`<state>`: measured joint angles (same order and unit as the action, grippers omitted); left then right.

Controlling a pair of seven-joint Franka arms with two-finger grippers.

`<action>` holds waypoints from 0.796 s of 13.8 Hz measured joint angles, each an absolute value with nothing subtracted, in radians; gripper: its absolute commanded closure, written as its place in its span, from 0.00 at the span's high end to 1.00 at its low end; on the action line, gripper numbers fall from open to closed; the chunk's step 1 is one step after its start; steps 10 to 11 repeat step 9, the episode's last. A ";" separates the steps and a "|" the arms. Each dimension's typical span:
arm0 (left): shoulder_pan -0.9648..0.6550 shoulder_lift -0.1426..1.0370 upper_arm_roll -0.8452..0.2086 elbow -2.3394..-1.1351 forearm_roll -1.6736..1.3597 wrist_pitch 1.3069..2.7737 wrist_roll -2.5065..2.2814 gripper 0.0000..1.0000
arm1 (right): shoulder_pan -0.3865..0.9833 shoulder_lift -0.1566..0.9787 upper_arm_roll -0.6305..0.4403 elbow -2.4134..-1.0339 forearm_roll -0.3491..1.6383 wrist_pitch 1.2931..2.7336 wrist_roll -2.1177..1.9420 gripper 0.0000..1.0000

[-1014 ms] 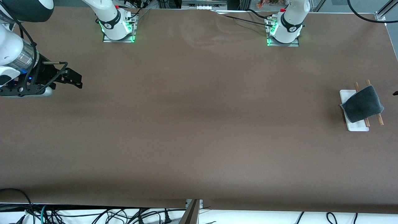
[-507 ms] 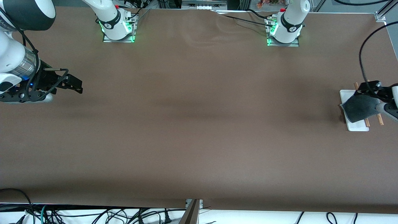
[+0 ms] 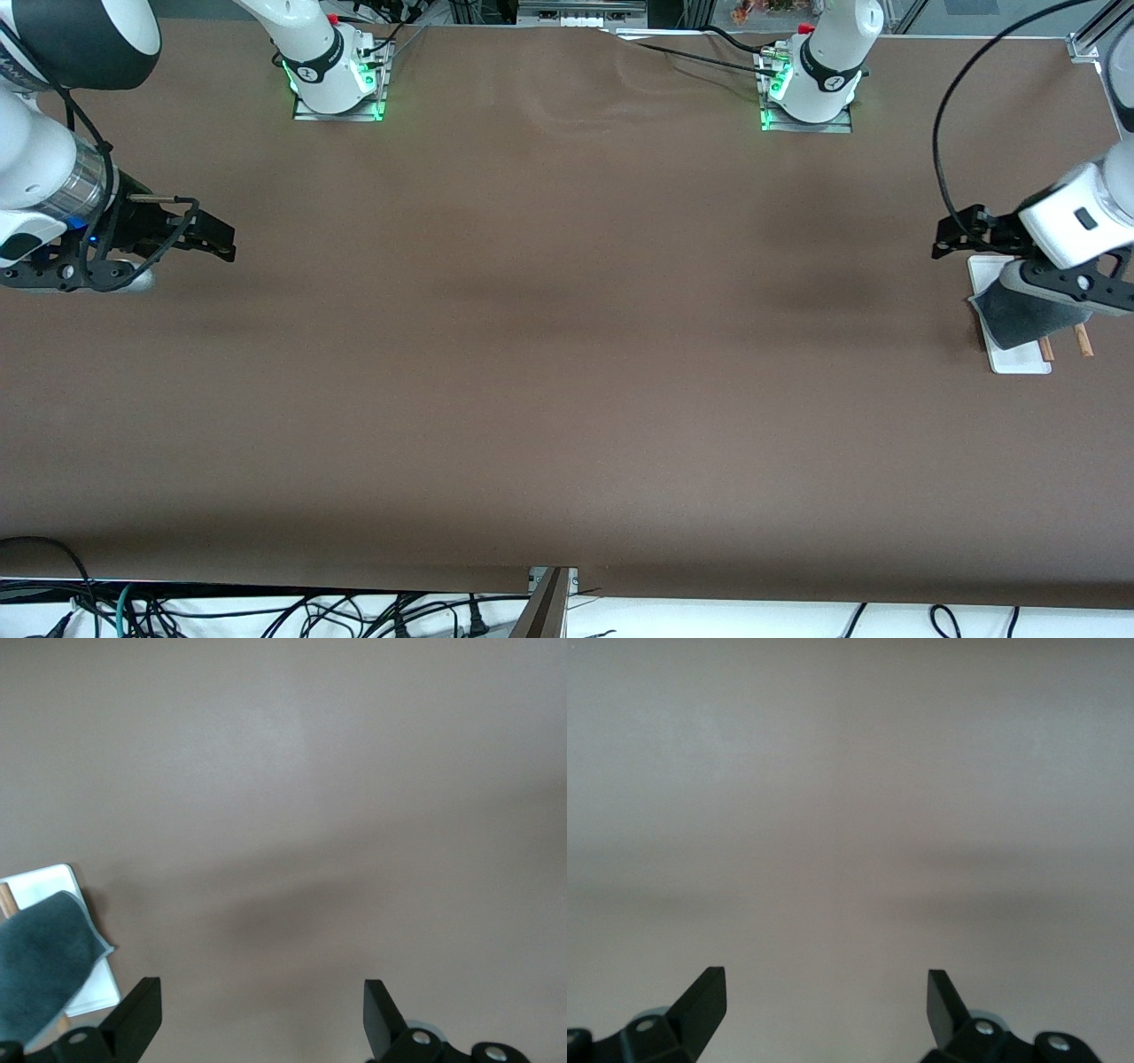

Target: Pass towel and hang on rack

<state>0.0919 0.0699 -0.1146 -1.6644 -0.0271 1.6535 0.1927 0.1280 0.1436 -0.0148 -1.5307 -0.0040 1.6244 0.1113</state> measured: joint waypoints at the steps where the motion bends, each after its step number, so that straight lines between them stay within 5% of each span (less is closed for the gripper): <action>1: 0.091 0.037 -0.120 -1.711 -0.027 1.690 0.164 1.00 | 0.127 0.146 -0.015 -1.531 -0.004 1.648 0.111 1.00; 11: 0.018 -0.021 -0.060 -1.765 -0.027 1.766 0.047 1.00 | 0.139 0.153 -0.012 -1.531 -0.005 1.689 0.153 1.00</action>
